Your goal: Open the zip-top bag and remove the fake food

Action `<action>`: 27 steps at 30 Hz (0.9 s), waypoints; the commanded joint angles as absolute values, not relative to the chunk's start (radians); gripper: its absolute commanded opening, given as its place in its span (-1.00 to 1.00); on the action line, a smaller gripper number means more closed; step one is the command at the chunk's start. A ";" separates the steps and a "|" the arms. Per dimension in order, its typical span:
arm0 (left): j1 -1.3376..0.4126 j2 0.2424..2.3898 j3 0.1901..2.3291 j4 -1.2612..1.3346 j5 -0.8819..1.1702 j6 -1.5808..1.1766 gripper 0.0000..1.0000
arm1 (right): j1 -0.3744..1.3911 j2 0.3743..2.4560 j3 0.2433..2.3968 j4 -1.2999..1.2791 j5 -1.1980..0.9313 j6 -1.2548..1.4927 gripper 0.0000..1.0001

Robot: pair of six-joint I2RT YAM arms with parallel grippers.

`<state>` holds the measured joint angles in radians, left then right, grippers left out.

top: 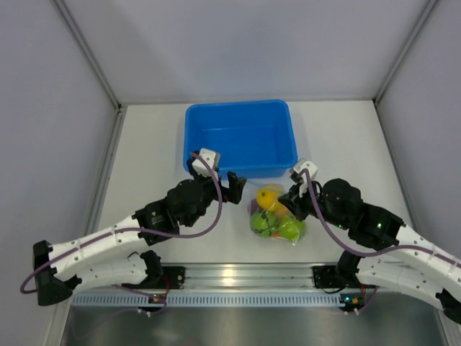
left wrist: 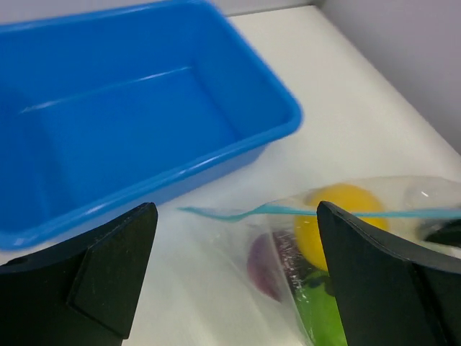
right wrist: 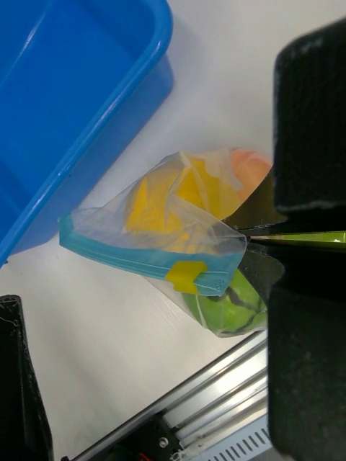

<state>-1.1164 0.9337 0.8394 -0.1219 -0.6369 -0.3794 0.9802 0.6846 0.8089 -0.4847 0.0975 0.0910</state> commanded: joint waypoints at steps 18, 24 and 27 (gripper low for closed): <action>-1.075 1.106 0.859 0.313 0.262 0.178 0.59 | 0.994 0.658 0.979 -0.618 -0.077 0.058 -1.00; -1.075 1.141 0.902 0.278 0.324 0.163 -0.53 | 0.994 0.661 0.992 -0.629 -0.058 0.052 -1.00; -1.075 1.134 0.908 0.276 0.295 0.143 -1.00 | 0.994 0.663 0.985 -0.632 -0.035 0.049 -1.00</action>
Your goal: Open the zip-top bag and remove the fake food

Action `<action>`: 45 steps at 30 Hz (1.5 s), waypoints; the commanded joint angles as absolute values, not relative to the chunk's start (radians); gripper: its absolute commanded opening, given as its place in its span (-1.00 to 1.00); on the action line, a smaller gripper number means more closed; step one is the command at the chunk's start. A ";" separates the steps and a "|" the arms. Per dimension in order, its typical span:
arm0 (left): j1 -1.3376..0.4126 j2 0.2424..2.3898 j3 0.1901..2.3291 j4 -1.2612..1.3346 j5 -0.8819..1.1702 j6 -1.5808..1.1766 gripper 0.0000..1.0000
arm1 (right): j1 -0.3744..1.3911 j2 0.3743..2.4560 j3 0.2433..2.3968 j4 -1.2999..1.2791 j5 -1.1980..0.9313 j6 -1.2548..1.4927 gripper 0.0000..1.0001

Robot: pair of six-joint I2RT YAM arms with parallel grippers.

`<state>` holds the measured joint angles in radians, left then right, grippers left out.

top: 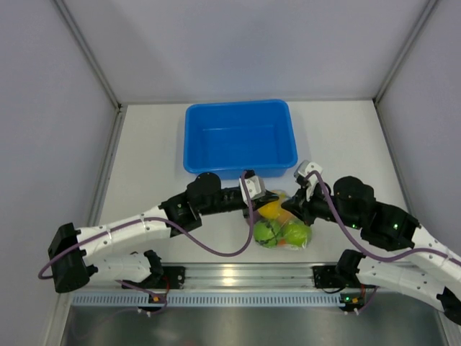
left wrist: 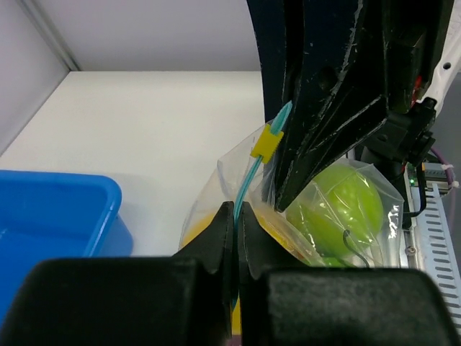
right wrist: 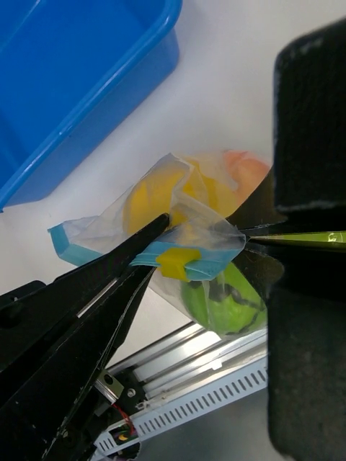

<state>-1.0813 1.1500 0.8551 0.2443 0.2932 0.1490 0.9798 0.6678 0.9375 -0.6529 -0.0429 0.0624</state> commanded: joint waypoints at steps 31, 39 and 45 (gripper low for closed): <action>-0.867 1.100 0.973 0.242 0.722 -0.118 -1.00 | 0.992 0.569 1.019 -0.519 -0.100 0.048 0.00; -0.867 1.146 1.009 0.221 0.772 -0.133 -1.00 | 0.993 0.673 1.046 -0.457 -0.152 -0.063 -0.01; -0.867 1.155 1.009 0.215 0.796 -0.137 -1.00 | 0.992 0.718 1.065 -0.474 -0.159 -0.124 -0.48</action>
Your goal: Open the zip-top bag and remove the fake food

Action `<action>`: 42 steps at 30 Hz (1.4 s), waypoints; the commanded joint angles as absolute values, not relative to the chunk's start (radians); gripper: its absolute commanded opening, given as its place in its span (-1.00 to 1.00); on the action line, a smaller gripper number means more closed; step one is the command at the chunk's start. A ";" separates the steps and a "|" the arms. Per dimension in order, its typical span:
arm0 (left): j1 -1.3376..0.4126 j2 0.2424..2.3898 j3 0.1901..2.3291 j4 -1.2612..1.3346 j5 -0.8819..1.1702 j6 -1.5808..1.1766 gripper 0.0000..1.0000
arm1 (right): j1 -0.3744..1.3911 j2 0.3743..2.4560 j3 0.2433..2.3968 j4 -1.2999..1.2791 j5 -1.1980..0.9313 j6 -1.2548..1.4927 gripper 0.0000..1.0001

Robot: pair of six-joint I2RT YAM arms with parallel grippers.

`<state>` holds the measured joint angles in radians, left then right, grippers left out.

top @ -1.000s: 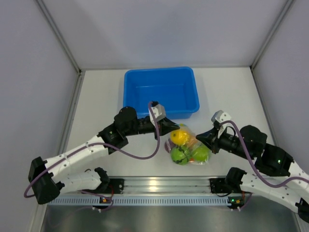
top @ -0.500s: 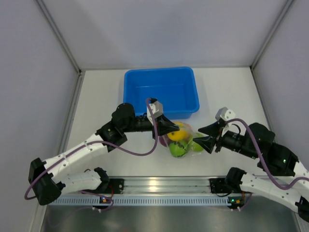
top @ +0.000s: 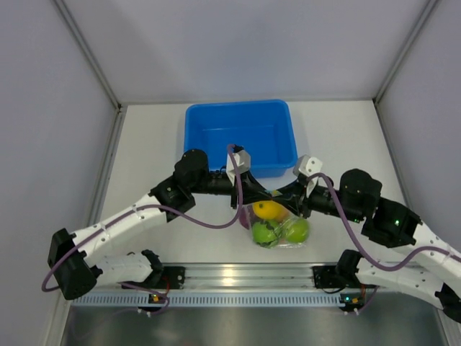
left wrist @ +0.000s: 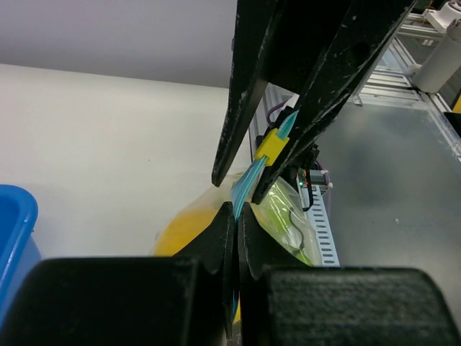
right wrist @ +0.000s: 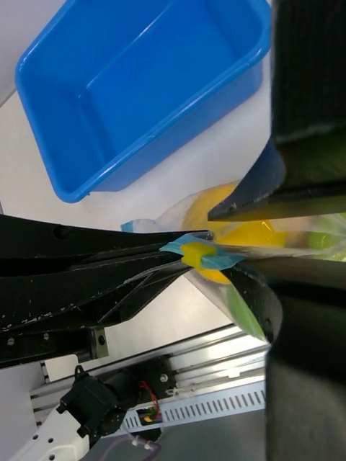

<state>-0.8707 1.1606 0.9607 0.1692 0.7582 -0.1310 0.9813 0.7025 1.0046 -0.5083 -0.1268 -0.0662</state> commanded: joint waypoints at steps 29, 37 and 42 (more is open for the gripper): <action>-0.903 1.135 1.046 0.172 0.750 -0.046 -0.18 | 0.994 0.841 1.149 -0.672 -0.181 -0.141 -1.00; -0.907 1.147 1.034 0.172 0.775 -0.051 -0.40 | 0.993 0.845 1.157 -0.666 -0.166 -0.132 -1.00; -0.907 1.149 1.017 0.173 0.750 -0.046 -0.49 | 0.994 0.839 1.158 -0.657 -0.153 -0.123 -1.00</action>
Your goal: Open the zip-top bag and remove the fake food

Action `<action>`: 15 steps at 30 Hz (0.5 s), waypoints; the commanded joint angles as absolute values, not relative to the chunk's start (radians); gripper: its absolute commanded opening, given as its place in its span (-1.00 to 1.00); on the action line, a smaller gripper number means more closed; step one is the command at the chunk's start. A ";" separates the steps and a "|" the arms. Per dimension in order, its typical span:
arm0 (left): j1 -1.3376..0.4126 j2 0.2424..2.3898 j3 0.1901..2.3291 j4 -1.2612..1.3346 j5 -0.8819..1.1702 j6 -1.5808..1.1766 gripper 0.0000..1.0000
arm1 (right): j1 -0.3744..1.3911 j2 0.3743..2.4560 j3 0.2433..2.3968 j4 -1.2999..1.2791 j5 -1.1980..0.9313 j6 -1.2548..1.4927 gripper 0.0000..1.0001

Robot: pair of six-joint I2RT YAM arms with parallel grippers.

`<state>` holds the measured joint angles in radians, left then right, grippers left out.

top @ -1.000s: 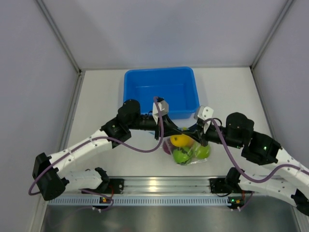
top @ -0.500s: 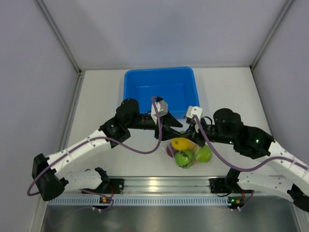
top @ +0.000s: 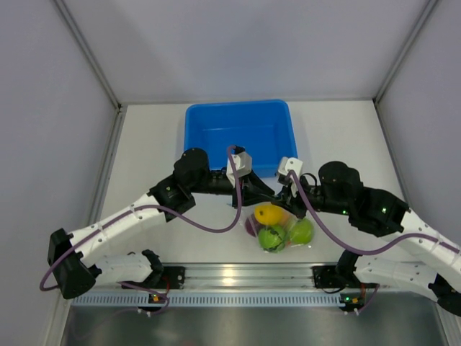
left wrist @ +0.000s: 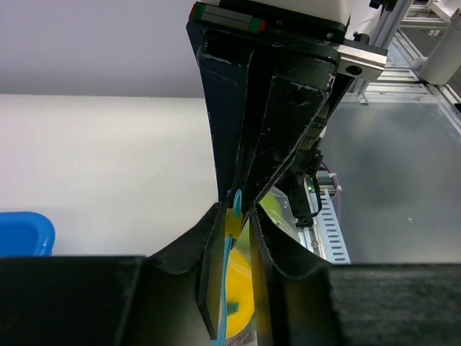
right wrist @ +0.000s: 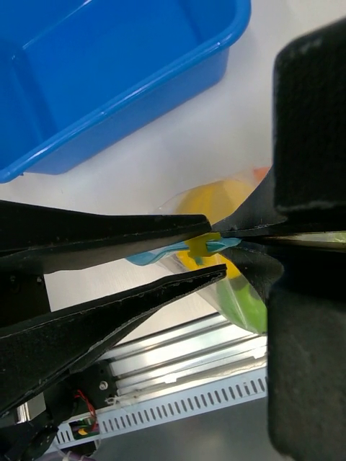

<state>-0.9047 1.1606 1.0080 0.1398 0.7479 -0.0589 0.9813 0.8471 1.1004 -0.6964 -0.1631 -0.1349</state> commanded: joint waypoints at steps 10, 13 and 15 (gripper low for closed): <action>-0.907 1.157 1.011 0.173 0.730 -0.035 -0.75 | 0.992 0.844 1.160 -0.655 -0.150 -0.117 -1.00; -0.907 1.163 1.008 0.173 0.721 -0.035 -0.93 | 0.992 0.839 1.158 -0.652 -0.143 -0.114 -1.00; -0.907 1.166 1.005 0.173 0.718 -0.029 -1.00 | 0.993 0.835 1.158 -0.649 -0.117 -0.103 -1.00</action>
